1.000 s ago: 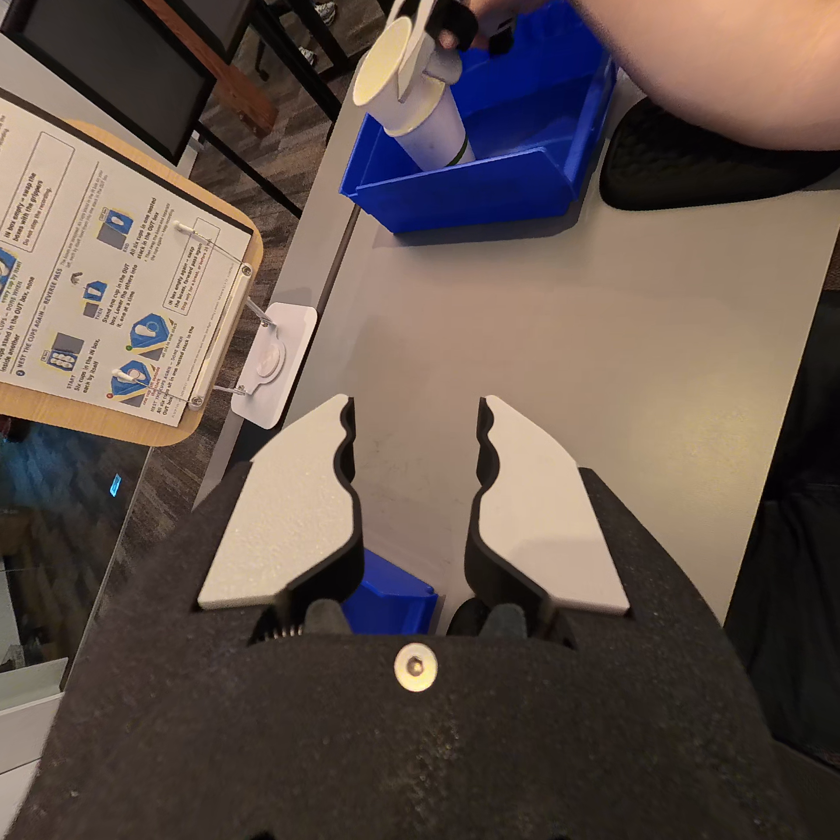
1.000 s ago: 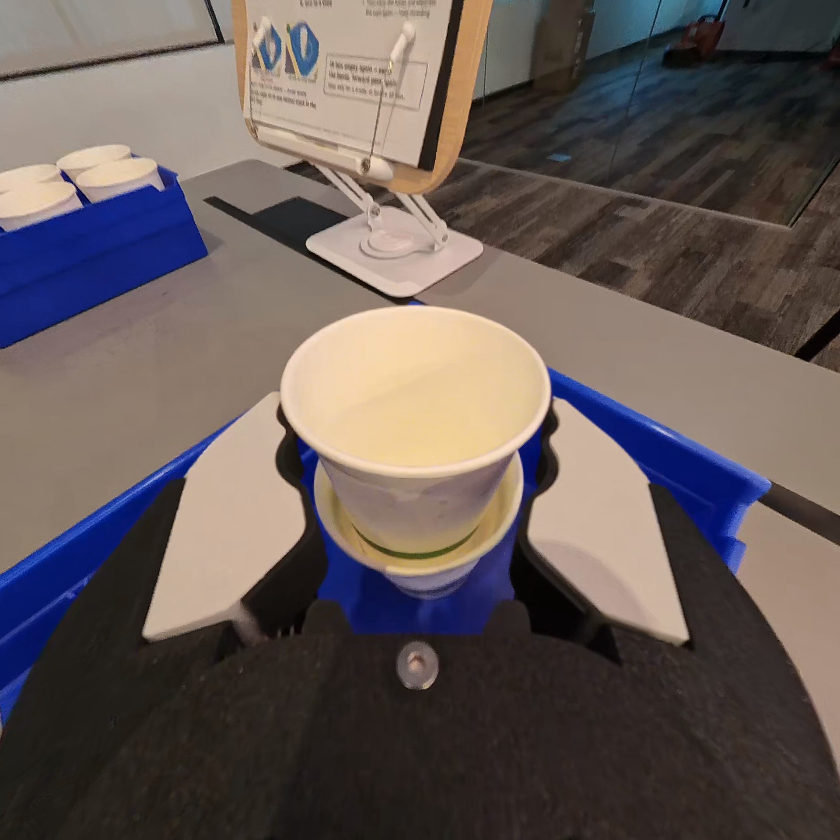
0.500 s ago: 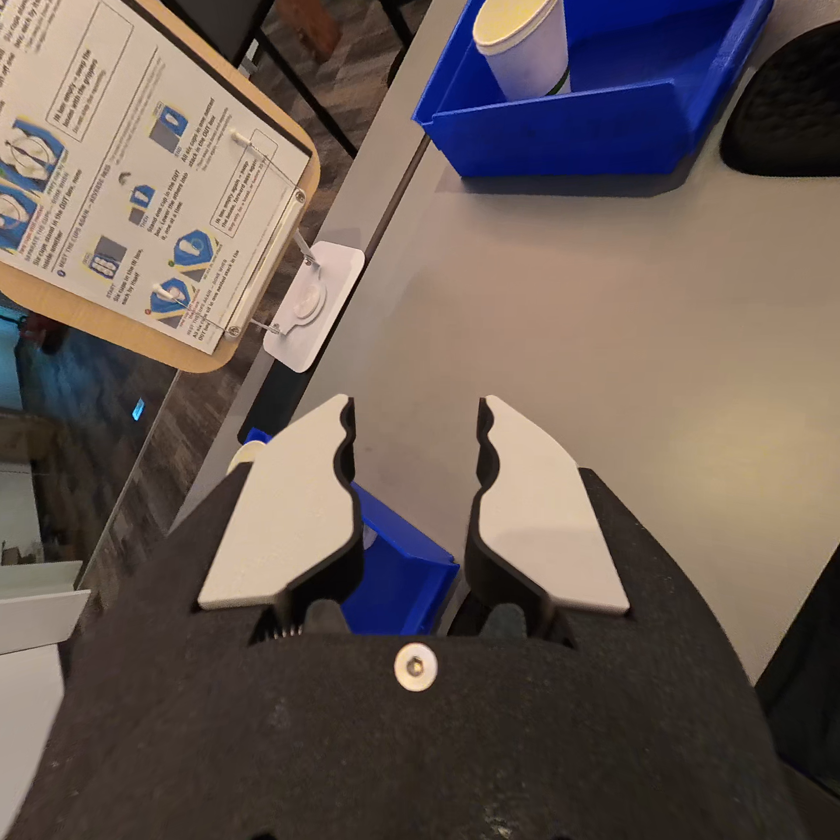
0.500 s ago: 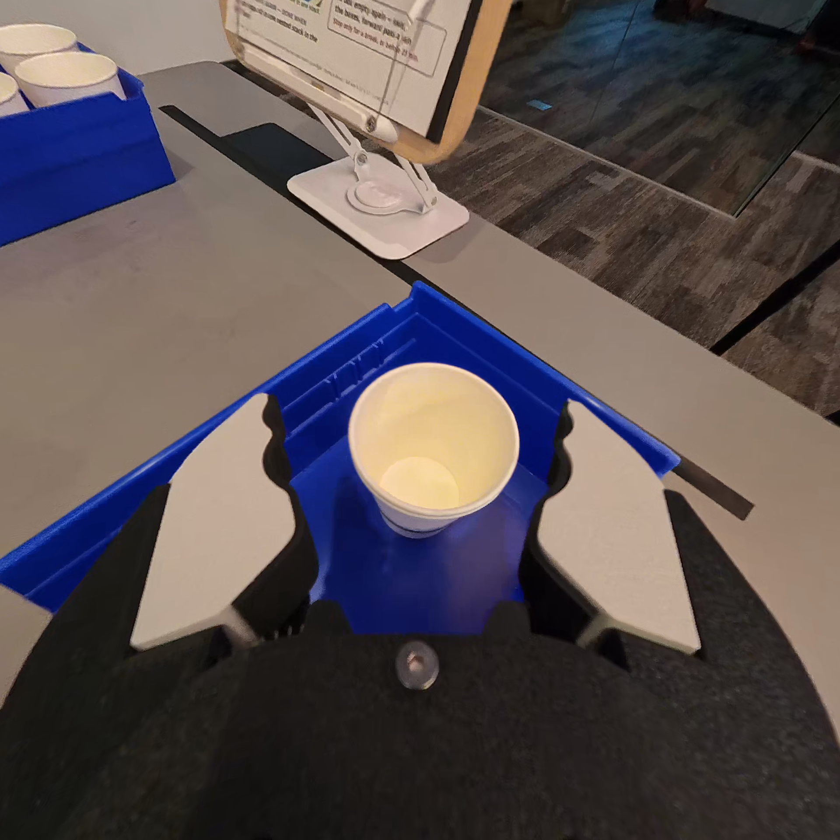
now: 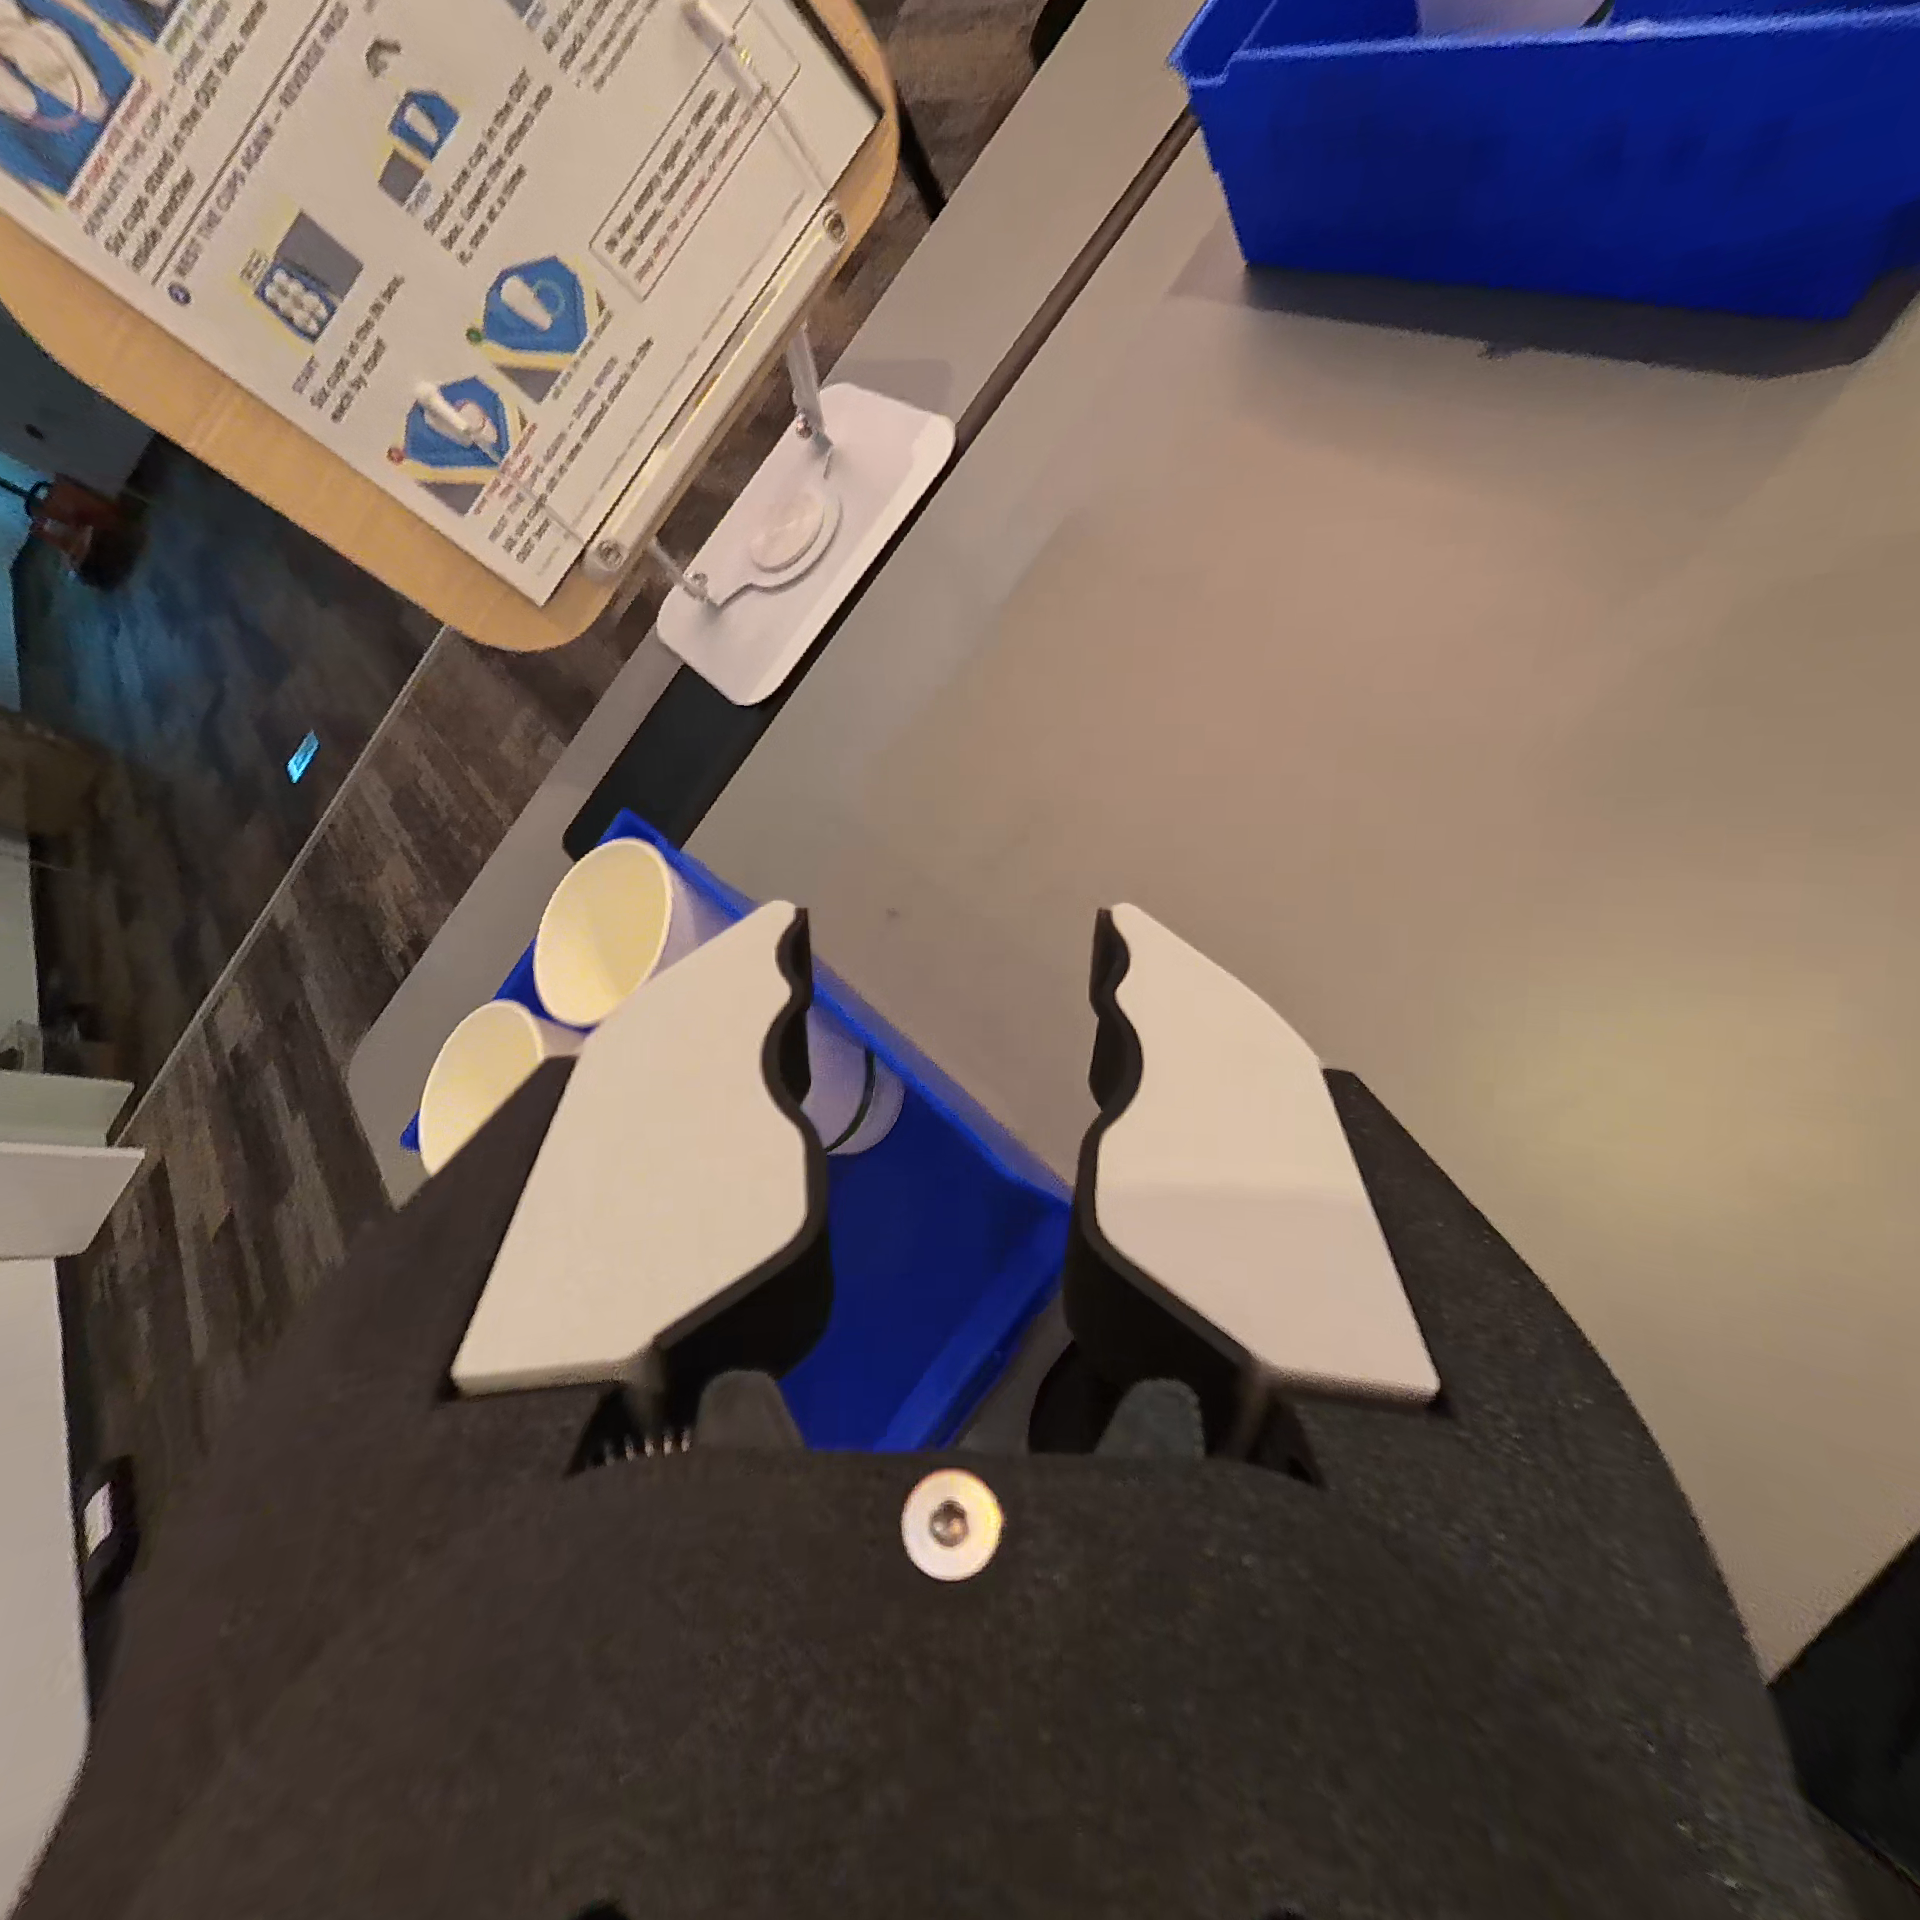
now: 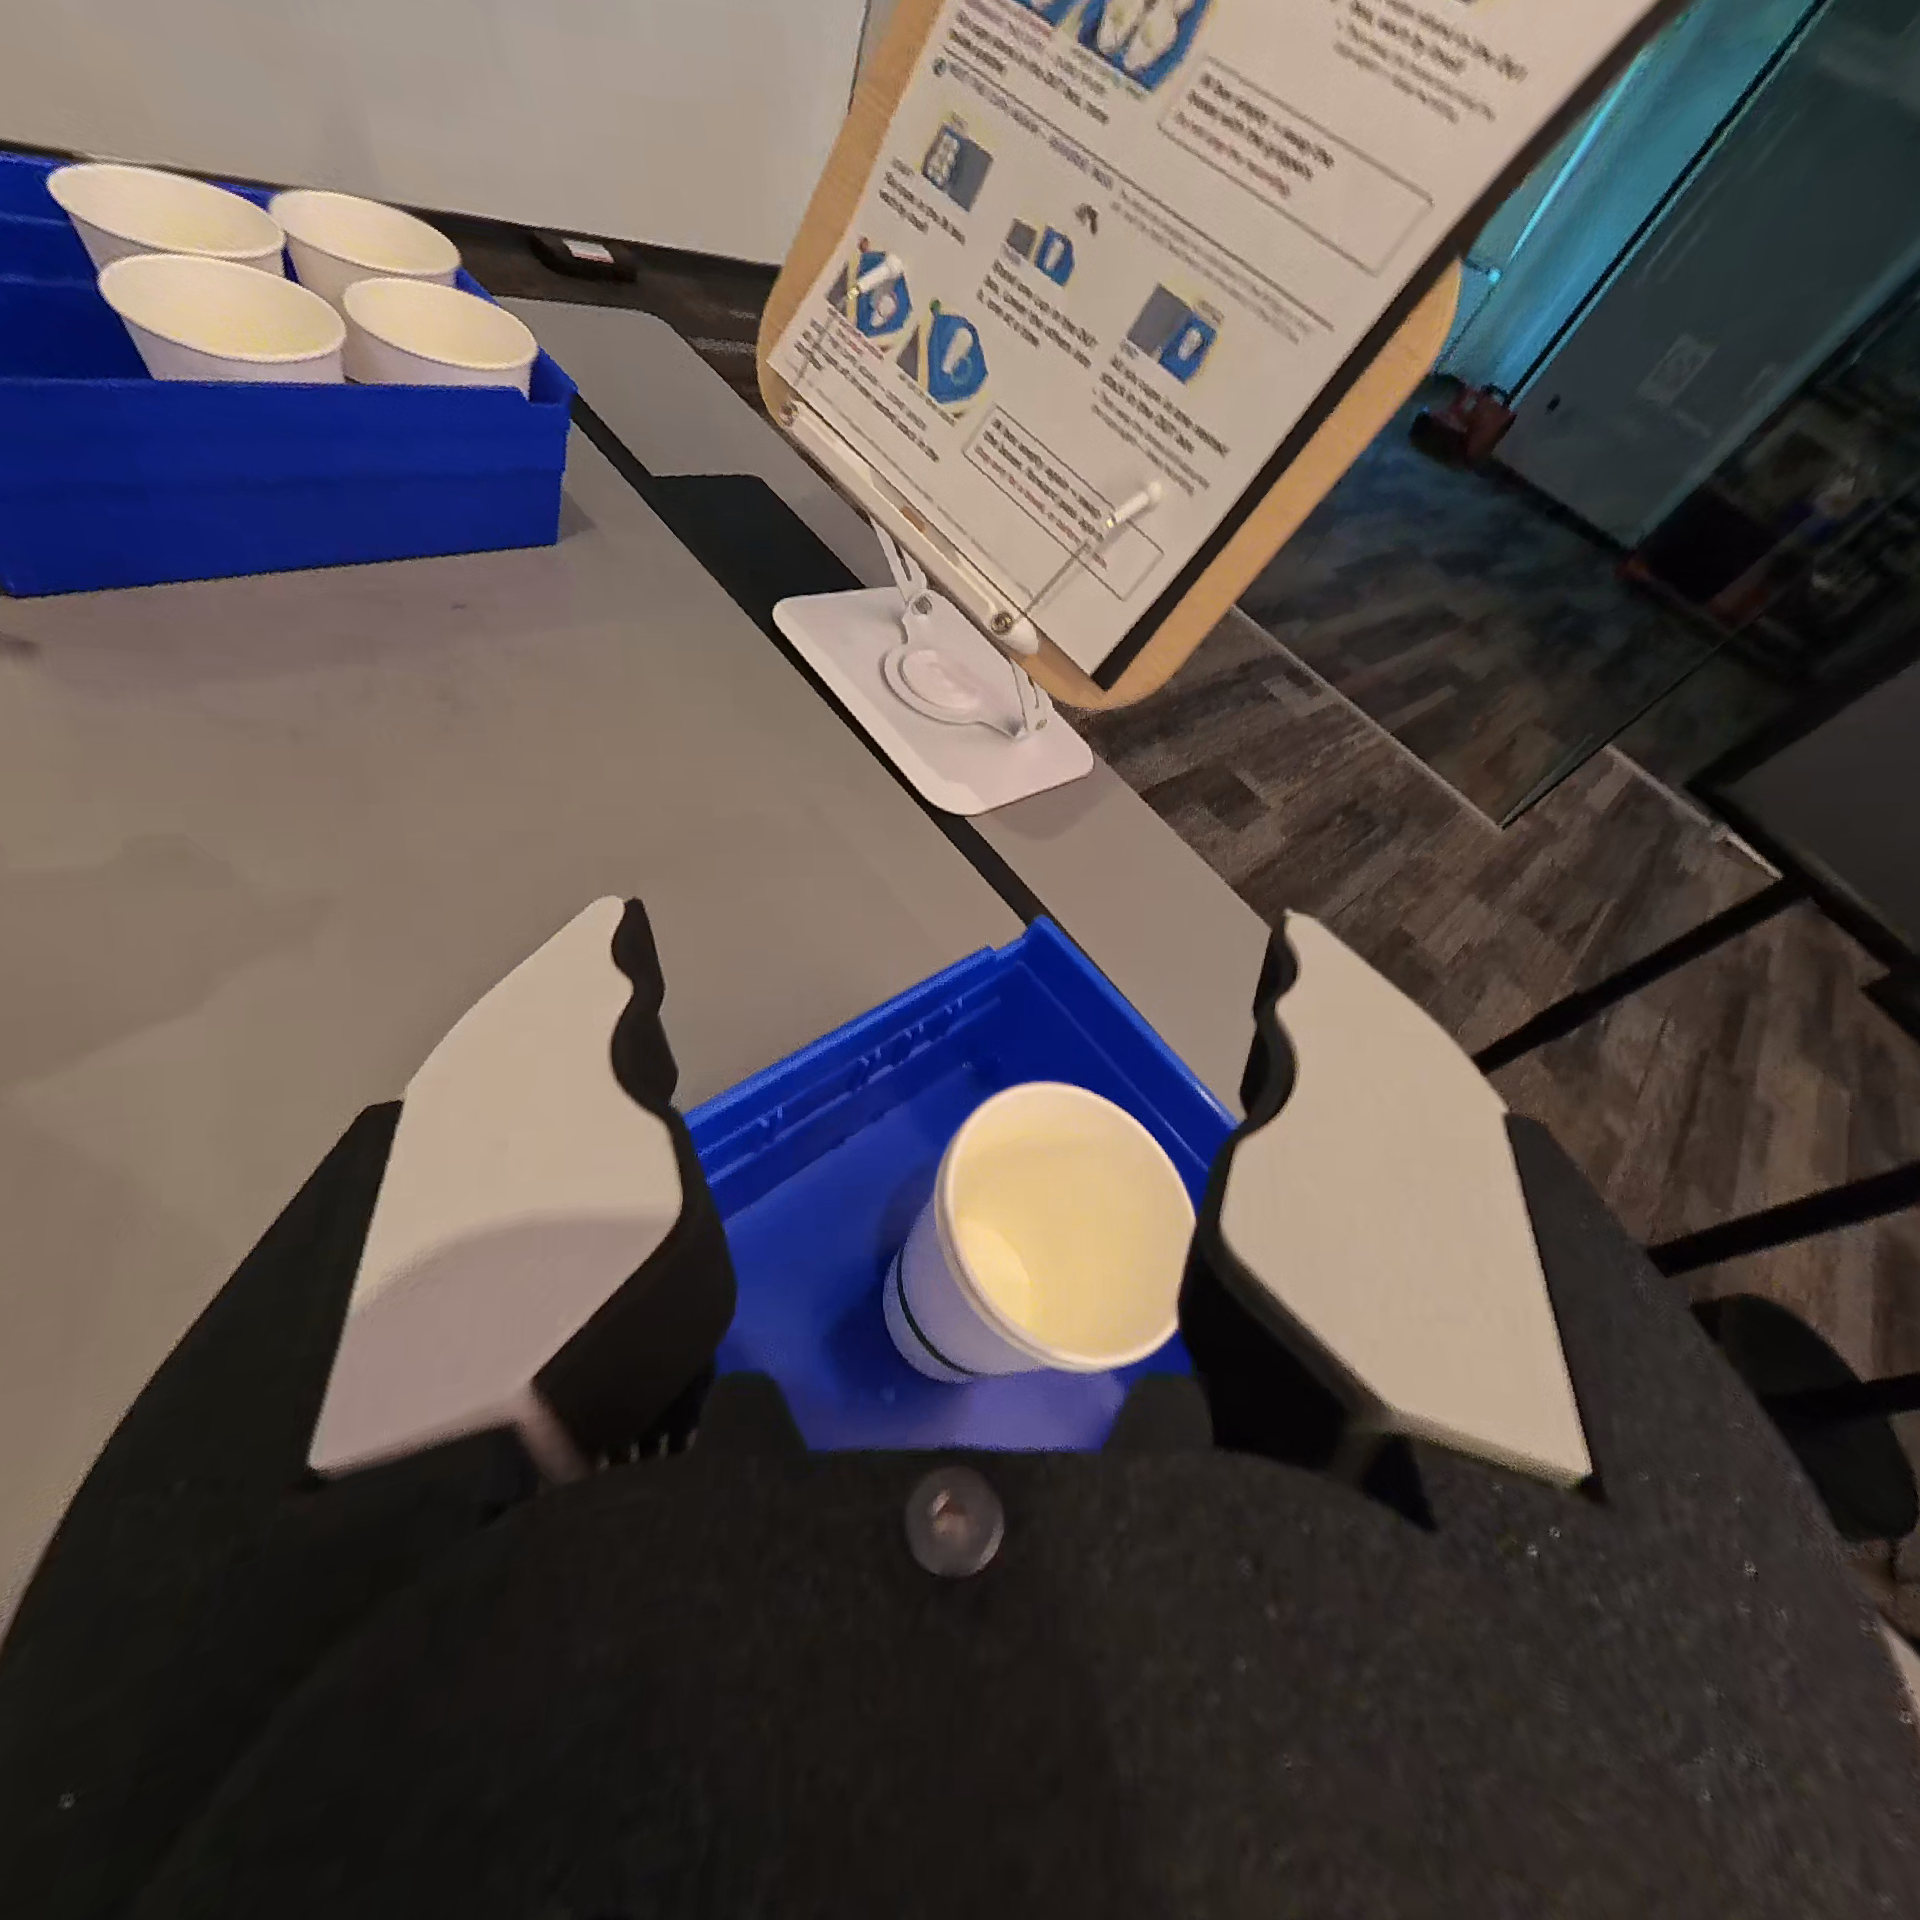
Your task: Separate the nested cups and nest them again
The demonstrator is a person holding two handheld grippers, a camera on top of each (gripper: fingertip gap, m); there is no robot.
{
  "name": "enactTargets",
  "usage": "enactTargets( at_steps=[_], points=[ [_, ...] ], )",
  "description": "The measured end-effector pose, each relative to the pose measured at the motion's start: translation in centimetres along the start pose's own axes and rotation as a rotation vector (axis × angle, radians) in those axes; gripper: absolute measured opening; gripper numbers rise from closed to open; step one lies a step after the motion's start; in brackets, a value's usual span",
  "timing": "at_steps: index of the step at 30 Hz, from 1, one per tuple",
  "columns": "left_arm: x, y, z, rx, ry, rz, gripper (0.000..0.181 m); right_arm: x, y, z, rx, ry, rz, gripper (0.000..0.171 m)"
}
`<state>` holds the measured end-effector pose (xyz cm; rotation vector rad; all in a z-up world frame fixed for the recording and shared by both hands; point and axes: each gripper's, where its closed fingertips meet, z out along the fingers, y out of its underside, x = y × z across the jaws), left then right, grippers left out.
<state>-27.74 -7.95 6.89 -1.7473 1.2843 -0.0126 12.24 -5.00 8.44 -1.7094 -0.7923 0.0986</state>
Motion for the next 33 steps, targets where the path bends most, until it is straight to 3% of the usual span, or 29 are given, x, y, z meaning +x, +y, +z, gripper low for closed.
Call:
enactTargets(
  at_steps=[11, 20, 28, 33],
  points=[
    [-5.5, 8.3, 1.1, -0.27, -0.119, -0.039, 0.051, -3.6, -3.8, 1.0, 0.039, -0.046, -0.145, 0.104],
    [-8.2, 15.0, 4.4, -0.464, -0.086, -0.046, 0.046, -5.4, -4.3, 1.8, 0.021, -0.092, -0.187, 0.104],
    [-6.6, 13.2, 8.8, -0.378, 0.077, 0.113, 0.042, -5.5, -3.7, 2.2, -0.009, -0.105, -0.184, 0.104],
    [-6.1, 13.4, 10.8, -0.417, 0.139, 0.144, 0.037, -5.6, -3.2, 2.4, -0.035, -0.111, -0.191, 0.103]
  ],
)
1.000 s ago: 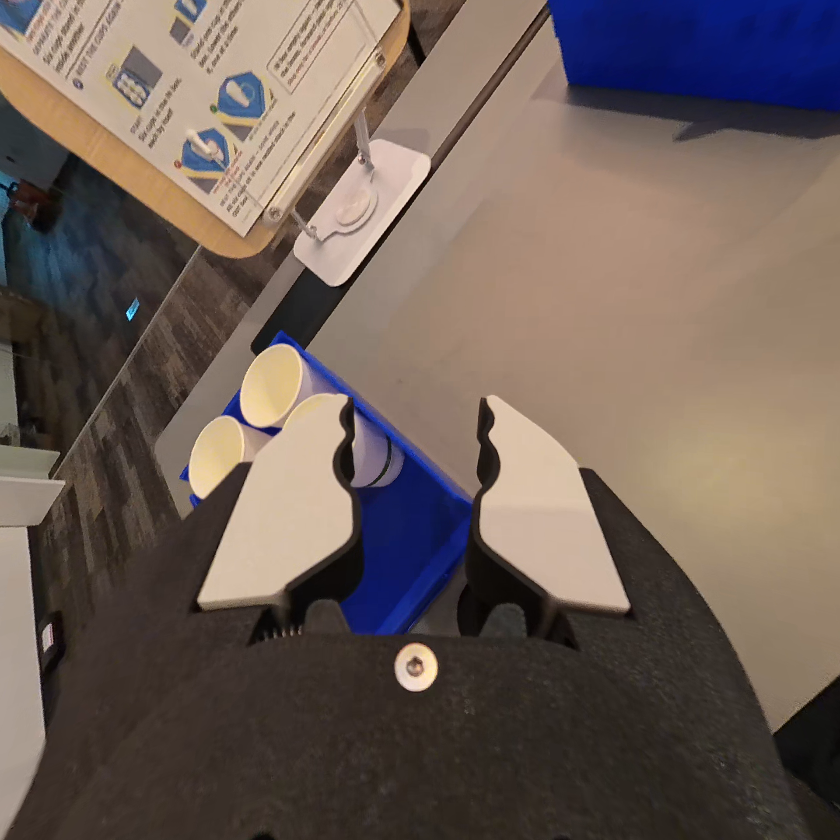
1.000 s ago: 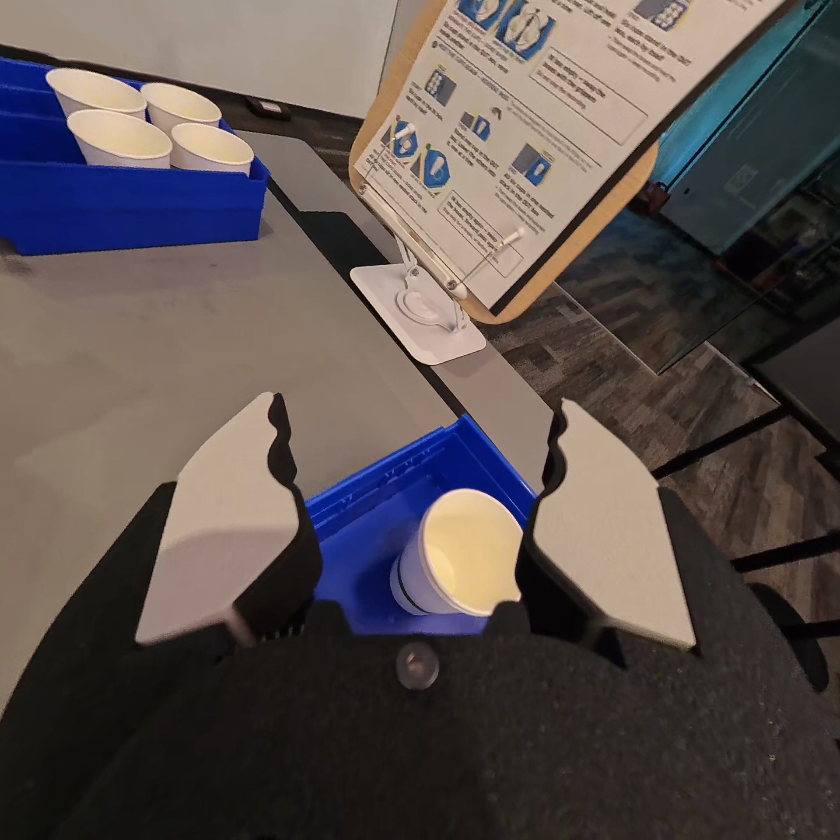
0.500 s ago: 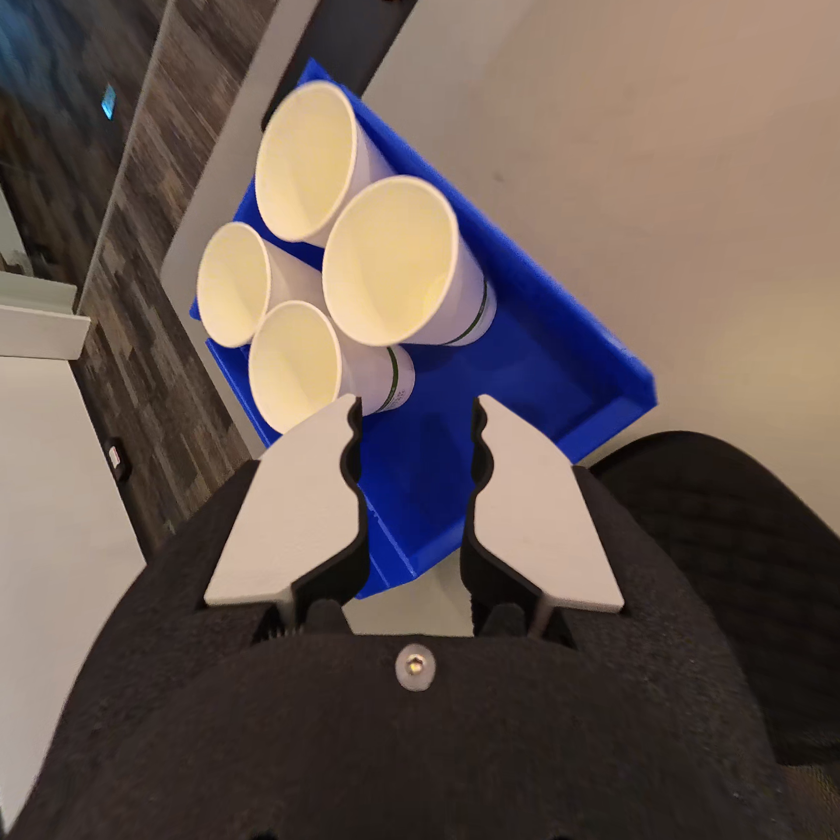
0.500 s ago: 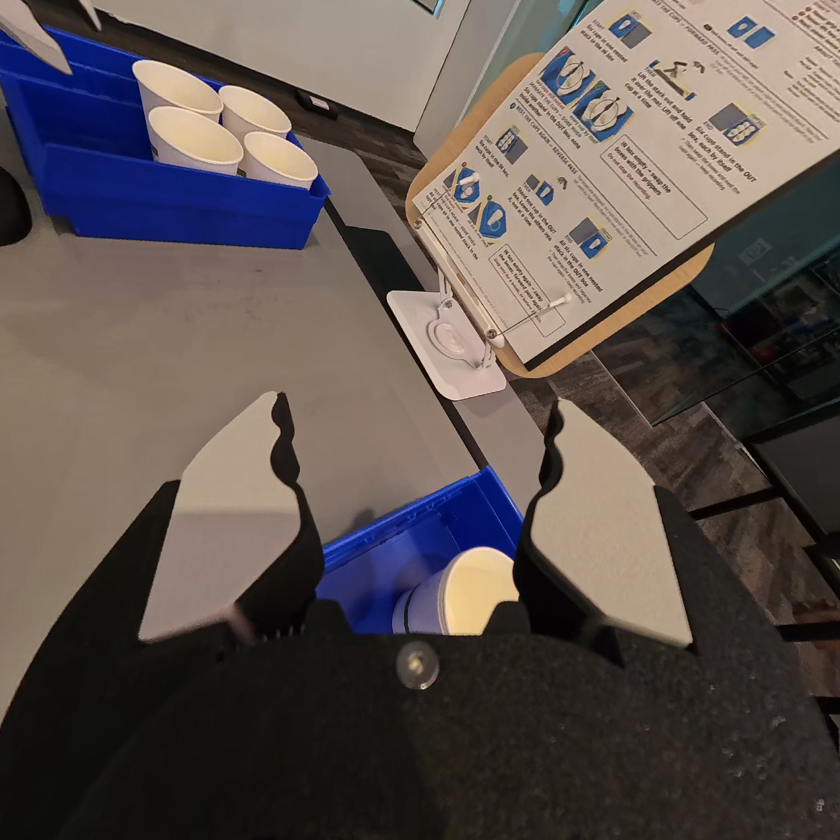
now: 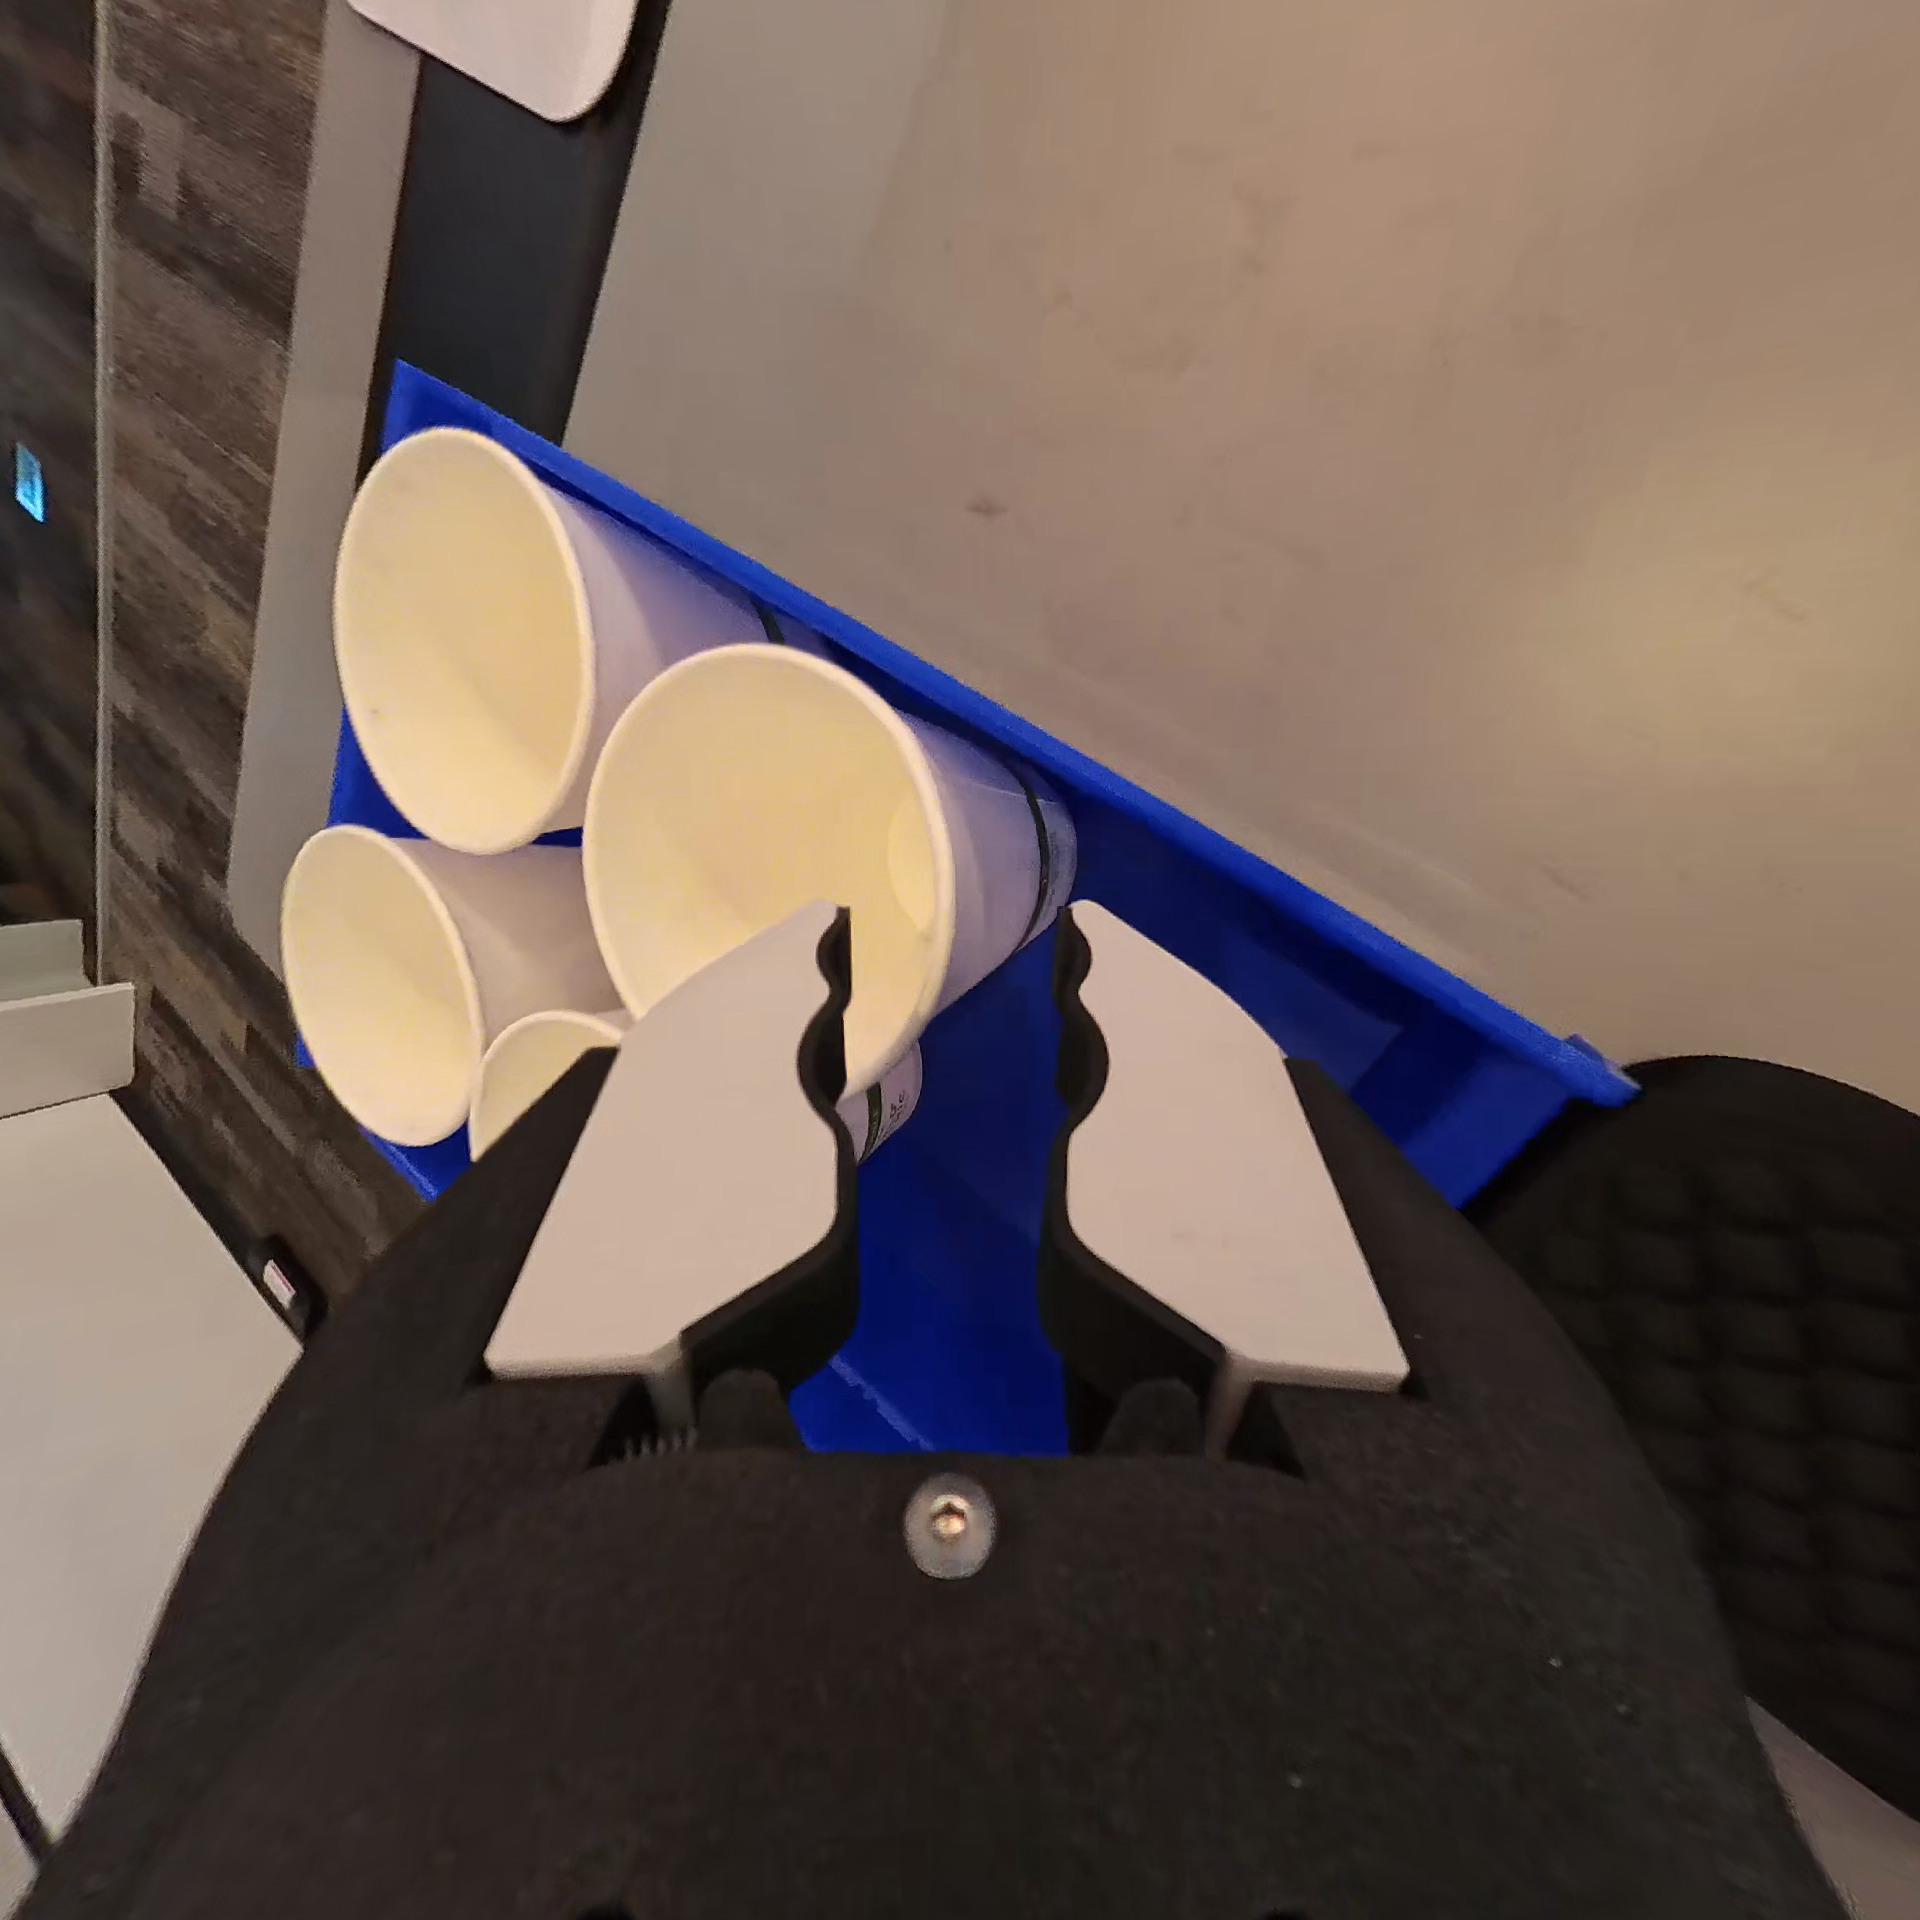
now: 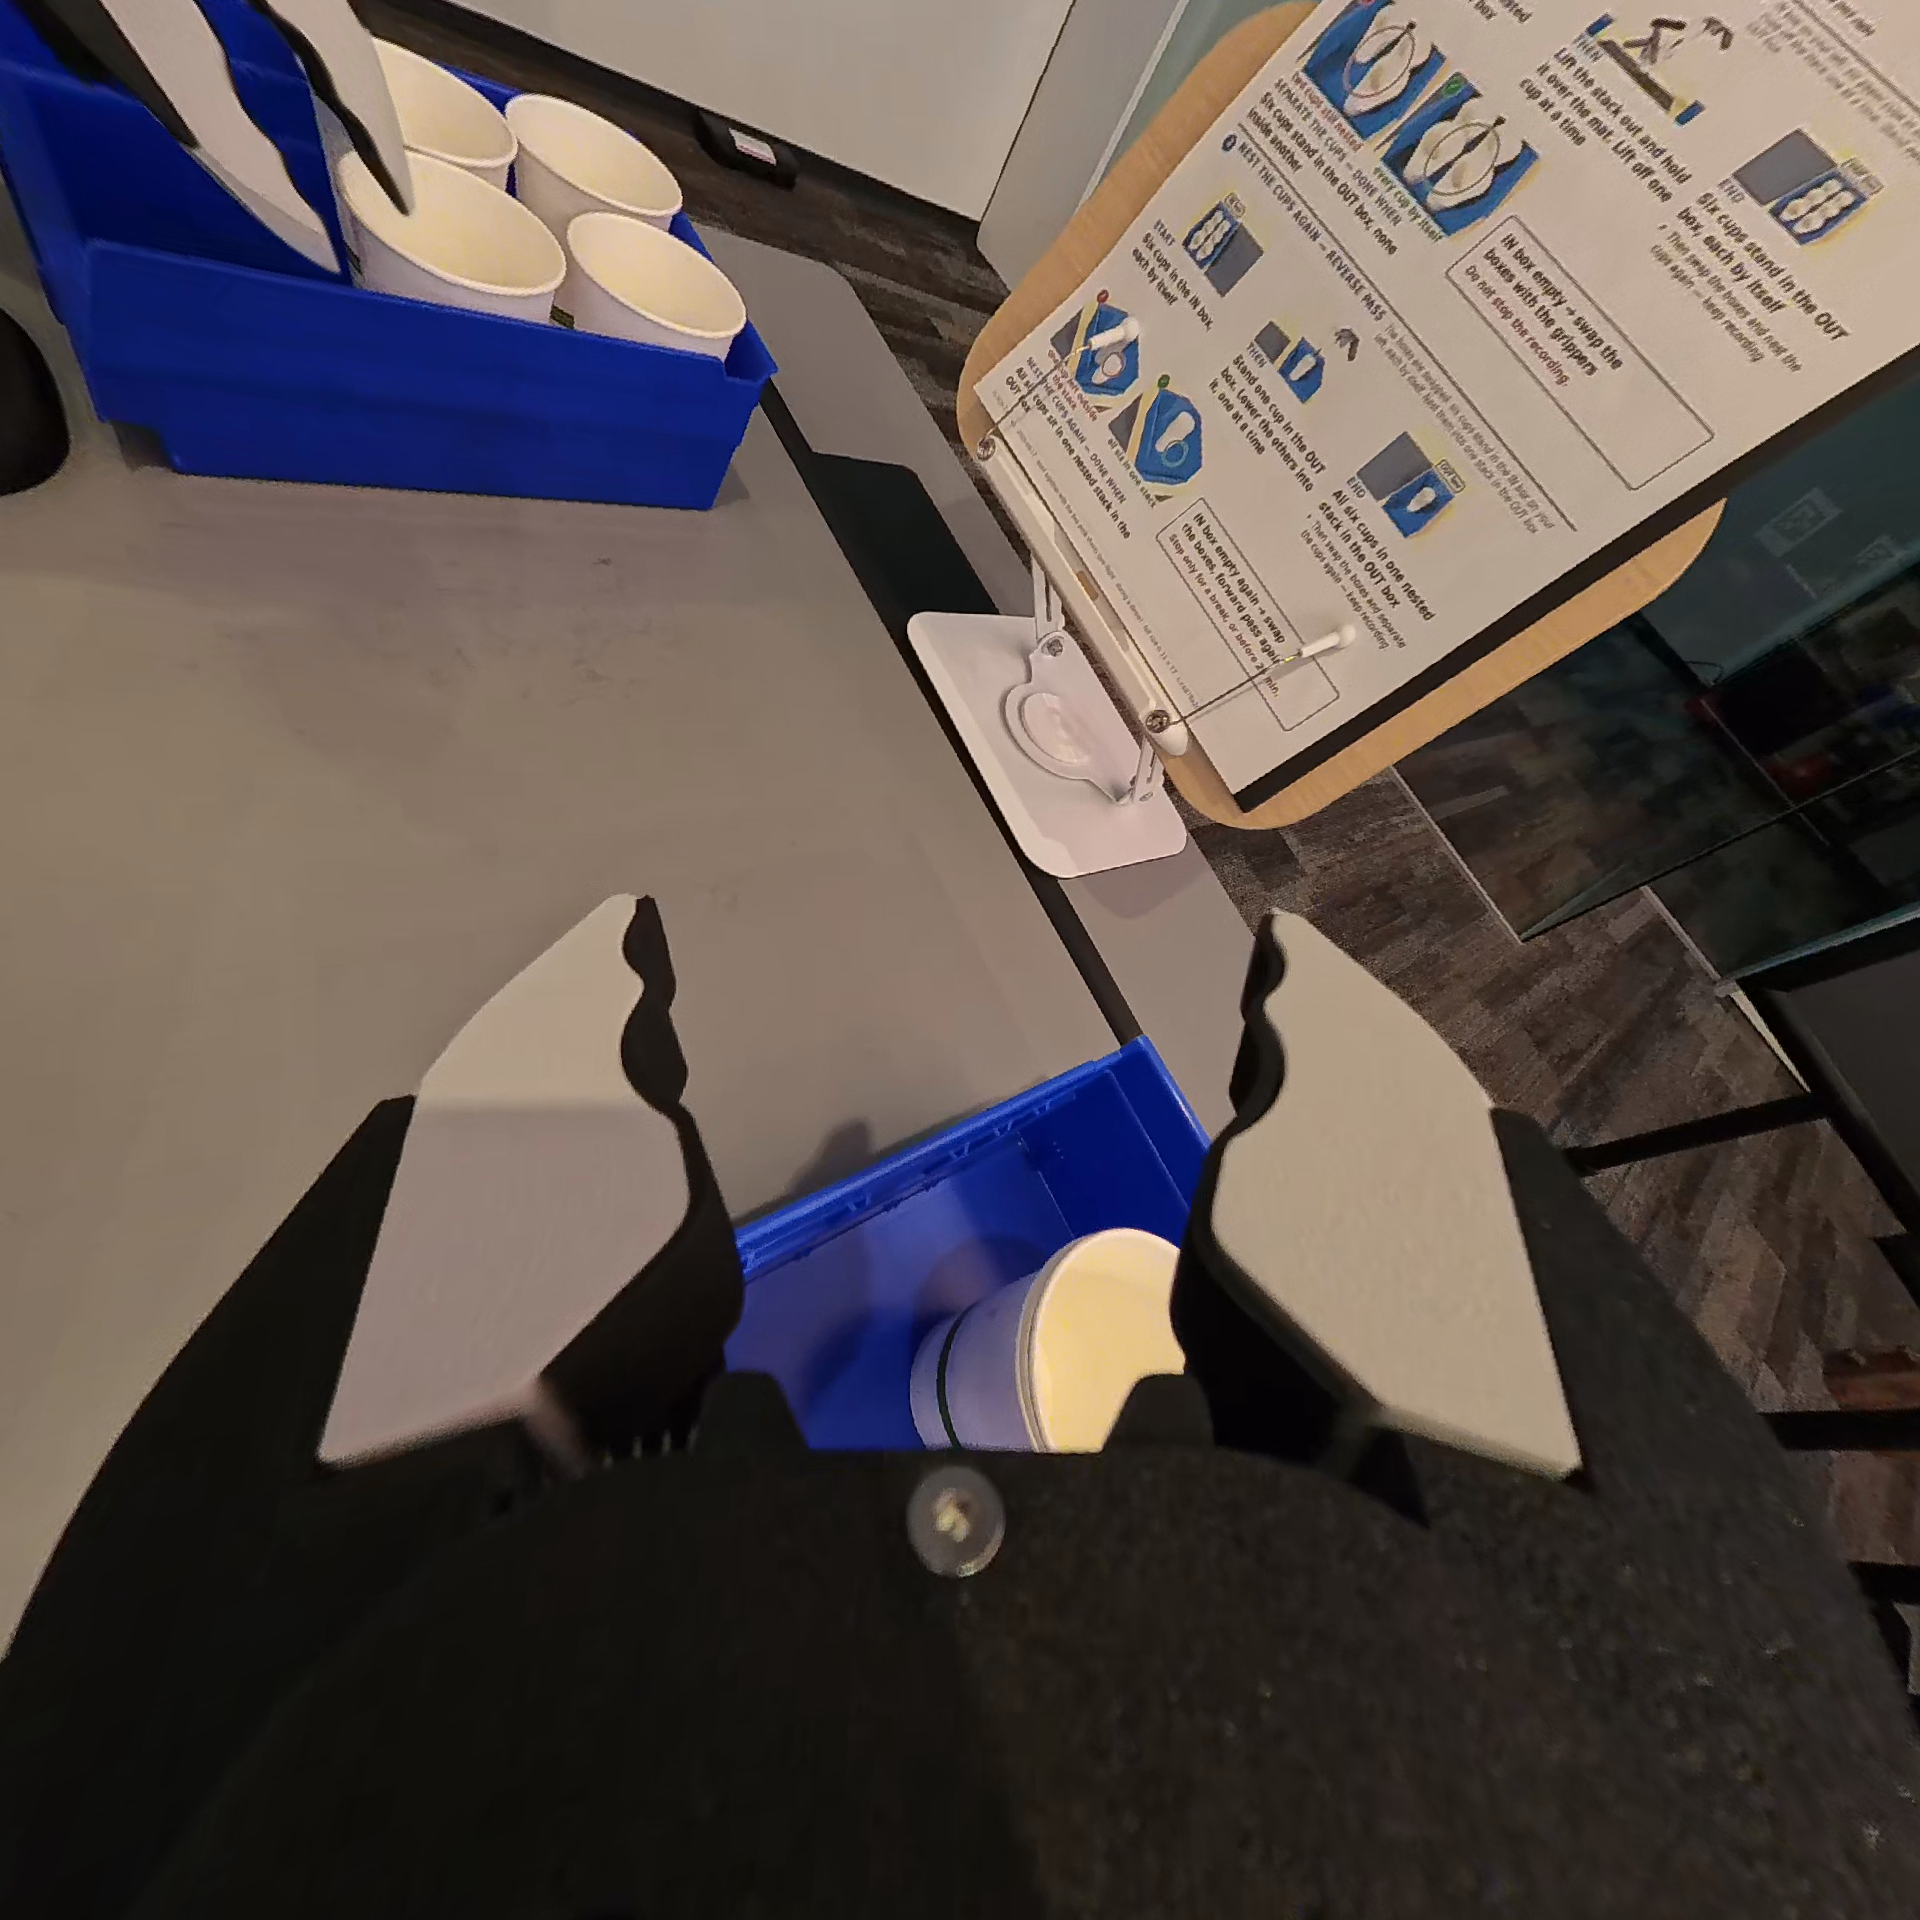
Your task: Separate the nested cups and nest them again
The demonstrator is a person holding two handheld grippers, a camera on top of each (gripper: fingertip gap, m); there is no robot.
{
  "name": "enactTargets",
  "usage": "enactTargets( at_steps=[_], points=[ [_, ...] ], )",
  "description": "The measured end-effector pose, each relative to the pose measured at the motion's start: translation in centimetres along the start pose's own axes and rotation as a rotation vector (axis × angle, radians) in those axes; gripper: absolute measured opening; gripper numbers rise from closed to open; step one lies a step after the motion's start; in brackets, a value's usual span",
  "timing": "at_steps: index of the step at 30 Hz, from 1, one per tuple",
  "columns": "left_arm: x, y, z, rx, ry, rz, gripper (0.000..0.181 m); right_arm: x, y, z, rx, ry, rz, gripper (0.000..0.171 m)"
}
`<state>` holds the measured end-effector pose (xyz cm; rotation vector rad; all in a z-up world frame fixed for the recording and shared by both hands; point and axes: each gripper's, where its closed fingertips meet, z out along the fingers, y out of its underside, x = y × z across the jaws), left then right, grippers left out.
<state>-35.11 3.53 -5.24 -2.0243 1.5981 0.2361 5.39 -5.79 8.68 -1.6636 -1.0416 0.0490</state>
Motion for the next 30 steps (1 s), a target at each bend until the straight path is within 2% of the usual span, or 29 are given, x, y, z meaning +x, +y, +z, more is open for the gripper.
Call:
enactTargets(
  at_steps=[4, 8, 17, 20, 24, 27, 30],
  points=[
    [0.2, 0.6, 1.4, -0.052, 0.029, 0.006, 0.031, 0.0, 0.0, 0.1, 0.0, -0.007, 0.001, 0.103],
    [0.6, 1.1, 2.2, -0.094, 0.03, 0.035, 0.015, 0.0, 0.2, 0.1, -0.002, -0.01, 0.005, 0.103],
    [1.2, 1.4, 1.3, -0.107, 0.038, 0.055, 0.001, 0.0, 0.4, 0.0, -0.001, -0.015, 0.008, 0.103],
    [1.2, 1.1, -0.1, -0.097, 0.017, 0.069, 0.001, -0.1, 0.6, 0.0, -0.012, -0.019, 0.005, 0.103],
    [0.9, -0.2, -3.6, -0.058, -0.093, 0.14, 0.001, -0.4, 0.4, 0.2, -0.018, -0.024, -0.004, 0.102],
    [1.2, -2.6, -7.1, 0.027, -0.154, 0.178, 0.001, -1.8, -0.7, 0.8, -0.005, -0.069, -0.042, 0.1],
    [3.0, -6.3, -10.1, 0.145, -0.148, 0.232, 0.001, -4.8, -3.3, 1.9, 0.074, -0.183, -0.099, 0.099]
  ],
)
